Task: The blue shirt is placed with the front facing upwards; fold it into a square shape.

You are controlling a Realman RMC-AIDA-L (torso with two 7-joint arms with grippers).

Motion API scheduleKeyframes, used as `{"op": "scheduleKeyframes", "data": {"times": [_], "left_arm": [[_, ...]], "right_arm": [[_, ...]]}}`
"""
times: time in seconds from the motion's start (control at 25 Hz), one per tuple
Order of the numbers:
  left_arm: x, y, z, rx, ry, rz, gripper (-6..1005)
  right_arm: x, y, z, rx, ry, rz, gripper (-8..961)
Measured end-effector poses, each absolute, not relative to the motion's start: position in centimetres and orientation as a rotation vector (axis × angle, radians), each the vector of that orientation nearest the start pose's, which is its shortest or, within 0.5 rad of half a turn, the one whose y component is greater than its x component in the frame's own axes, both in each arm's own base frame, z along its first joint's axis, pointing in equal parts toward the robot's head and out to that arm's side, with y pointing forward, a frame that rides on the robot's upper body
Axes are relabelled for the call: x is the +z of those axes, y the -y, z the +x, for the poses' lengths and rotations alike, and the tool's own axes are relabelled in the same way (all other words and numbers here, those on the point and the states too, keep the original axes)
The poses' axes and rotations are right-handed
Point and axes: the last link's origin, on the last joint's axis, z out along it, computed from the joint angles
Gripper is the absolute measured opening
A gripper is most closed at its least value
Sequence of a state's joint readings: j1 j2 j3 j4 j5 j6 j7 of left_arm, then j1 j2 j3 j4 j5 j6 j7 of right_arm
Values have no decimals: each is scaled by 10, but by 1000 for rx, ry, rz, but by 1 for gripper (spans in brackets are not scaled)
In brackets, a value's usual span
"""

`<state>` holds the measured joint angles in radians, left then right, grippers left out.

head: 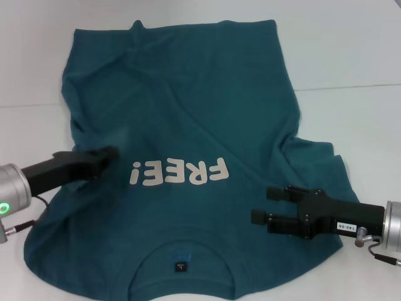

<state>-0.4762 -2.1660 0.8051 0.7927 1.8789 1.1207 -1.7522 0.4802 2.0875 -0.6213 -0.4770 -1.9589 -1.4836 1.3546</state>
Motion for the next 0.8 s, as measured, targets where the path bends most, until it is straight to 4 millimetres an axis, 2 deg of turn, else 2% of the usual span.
{"op": "scheduleKeyframes", "data": {"times": [0.12,0.28,0.56,0.64,0.8], "left_arm": [[-11,-369,-266,-683,1085,-2285,19],[-16,-369,-266,-684,1127,-2286,170],[-9,-363,-279,-663,1129,-2246,414],[-6,-361,-284,-650,1112,-2238,655],[0,-357,-294,-620,1104,-2208,726]], "right_arm": [[-25,-308,290,812,-897,-2580,883],[-25,-308,290,812,-896,-2578,883],[-24,-310,290,807,-890,-2573,883],[-24,-311,290,805,-885,-2573,883],[-23,-312,289,805,-881,-2574,883]]}}
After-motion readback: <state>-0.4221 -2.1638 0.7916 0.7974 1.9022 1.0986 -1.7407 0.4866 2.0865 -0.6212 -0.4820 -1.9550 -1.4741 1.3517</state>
